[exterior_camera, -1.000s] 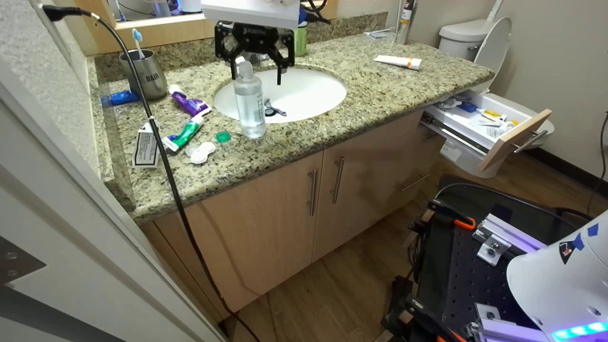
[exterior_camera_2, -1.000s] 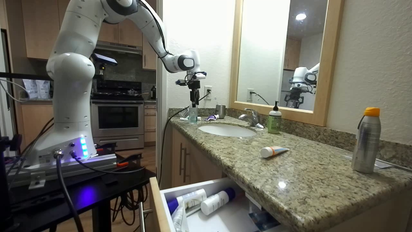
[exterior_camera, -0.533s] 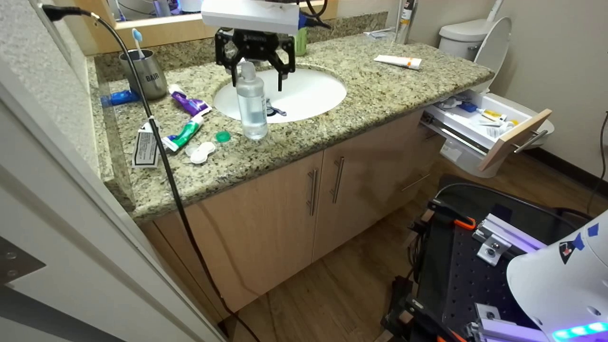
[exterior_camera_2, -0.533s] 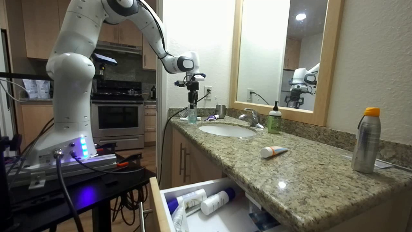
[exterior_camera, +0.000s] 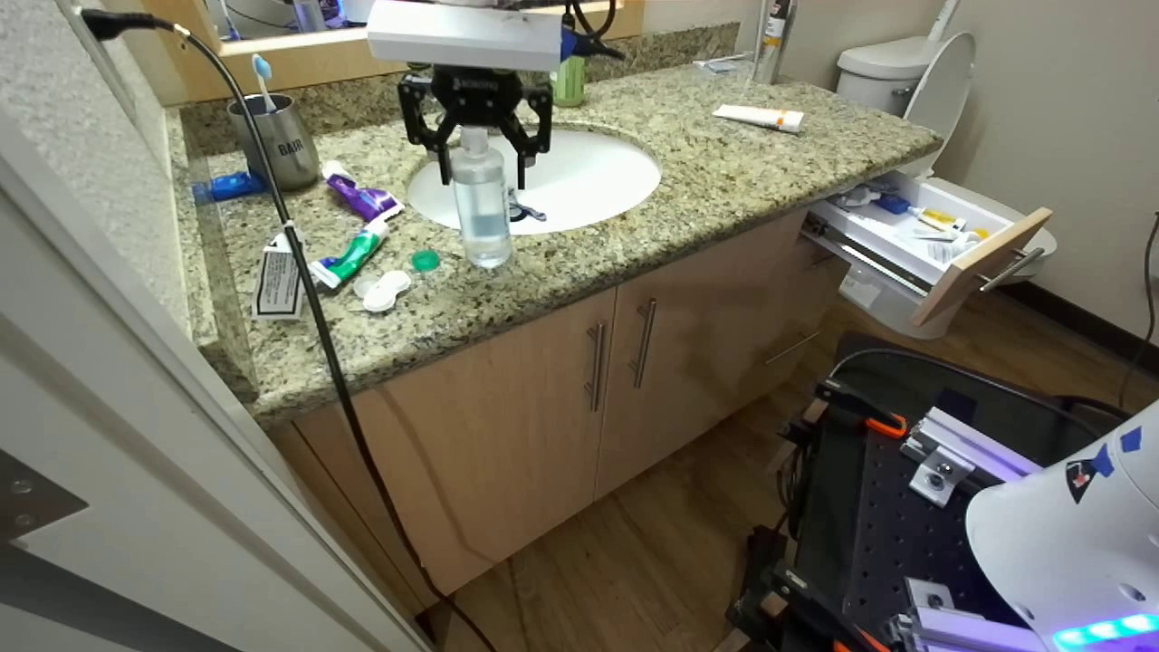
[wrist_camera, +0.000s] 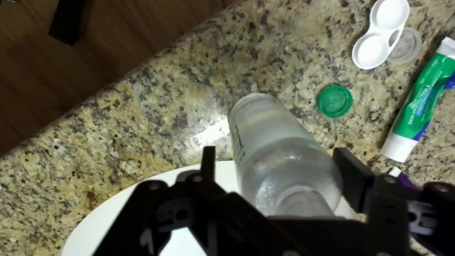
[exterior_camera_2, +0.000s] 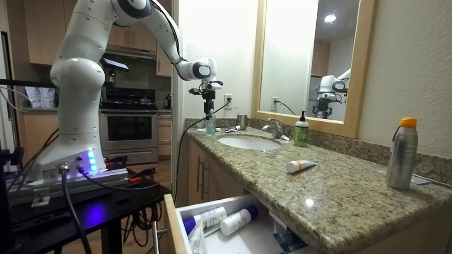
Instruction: Put the bottle with the colorless liquid on the right side of the sink
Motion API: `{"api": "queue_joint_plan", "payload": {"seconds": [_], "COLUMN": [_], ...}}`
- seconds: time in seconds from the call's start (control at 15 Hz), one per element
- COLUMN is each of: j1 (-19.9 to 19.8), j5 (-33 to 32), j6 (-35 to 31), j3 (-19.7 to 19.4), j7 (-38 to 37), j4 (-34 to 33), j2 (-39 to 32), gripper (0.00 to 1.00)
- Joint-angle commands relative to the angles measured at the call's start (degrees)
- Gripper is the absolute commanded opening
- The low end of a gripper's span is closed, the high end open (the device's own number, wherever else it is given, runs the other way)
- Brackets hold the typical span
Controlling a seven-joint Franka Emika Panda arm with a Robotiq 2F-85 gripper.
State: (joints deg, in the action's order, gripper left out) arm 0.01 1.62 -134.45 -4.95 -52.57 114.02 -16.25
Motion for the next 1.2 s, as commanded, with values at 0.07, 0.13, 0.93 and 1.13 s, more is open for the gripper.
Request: {"api": "queue_joint_plan", "payload": {"seconds": [0.07, 0.13, 0.93, 1.13], "j1": [0.41, 0.38, -1.59, -3.76], "j5": [-2.51, -2.98, -1.24, -2.34], "j6": [-4.58, -5.17, -2.70, 0.04], "j3": [-0.81, -0.88, -4.25, -7.11], "j7": [2.05, 2.33, -7.42, -13.13], "j4": [1.42, 1.44, -16.59, -26.27], "j2": [0.58, 0.55, 3.21, 1.45], "gripper": [0.46, 0.39, 0.37, 0.37]}}
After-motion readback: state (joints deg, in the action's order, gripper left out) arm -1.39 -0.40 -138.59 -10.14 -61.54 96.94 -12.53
